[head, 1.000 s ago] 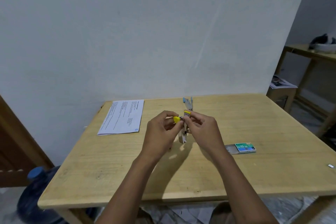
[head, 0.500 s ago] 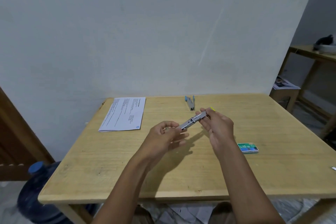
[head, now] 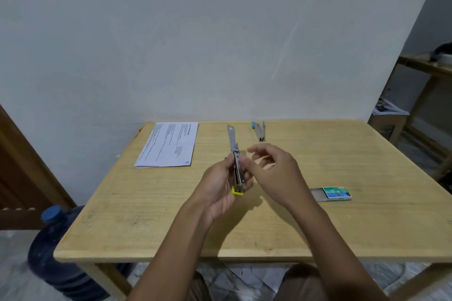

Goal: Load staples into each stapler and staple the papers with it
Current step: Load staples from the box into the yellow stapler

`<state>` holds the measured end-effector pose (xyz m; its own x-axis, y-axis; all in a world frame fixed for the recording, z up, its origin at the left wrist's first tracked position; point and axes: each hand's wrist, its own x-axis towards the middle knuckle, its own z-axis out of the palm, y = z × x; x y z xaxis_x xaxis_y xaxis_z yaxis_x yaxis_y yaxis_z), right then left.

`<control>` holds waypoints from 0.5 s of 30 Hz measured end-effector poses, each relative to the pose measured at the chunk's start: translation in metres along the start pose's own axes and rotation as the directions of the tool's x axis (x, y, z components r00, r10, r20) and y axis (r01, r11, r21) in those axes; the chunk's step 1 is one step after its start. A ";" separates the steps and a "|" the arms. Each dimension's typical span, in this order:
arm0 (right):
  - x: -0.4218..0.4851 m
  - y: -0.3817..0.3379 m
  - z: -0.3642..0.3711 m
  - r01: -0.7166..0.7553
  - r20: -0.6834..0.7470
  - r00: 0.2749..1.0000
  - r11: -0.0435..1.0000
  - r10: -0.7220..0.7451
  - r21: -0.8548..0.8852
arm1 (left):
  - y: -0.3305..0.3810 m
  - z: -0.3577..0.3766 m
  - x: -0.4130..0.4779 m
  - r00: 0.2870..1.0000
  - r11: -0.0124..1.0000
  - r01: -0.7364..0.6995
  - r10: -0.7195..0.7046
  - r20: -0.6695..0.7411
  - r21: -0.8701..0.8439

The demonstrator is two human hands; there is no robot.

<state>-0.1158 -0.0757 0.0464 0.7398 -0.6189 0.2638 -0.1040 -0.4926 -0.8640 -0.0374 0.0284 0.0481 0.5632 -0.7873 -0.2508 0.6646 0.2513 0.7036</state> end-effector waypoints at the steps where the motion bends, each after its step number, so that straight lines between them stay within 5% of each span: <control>1: -0.006 -0.003 -0.001 -0.018 0.055 0.998 1.000 0.019 -0.015 | 0.000 0.002 0.001 0.999 1.000 -0.019 0.018 -0.034 -0.015; 8: -0.008 -0.013 -0.004 -0.039 0.093 0.994 0.977 0.059 -0.209 | -0.009 0.010 0.006 0.981 0.994 -0.094 0.082 -0.174 -0.061; 15: -0.012 -0.013 0.004 -0.074 0.104 0.990 0.979 0.095 -0.190 | -0.011 0.001 0.010 0.954 0.984 -0.179 0.174 -0.243 0.001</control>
<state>-0.1206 -0.0595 0.0529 0.7917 -0.5960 0.1343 -0.2829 -0.5524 -0.7841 -0.0399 0.0168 0.0386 0.7723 -0.5709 -0.2787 0.5526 0.3874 0.7379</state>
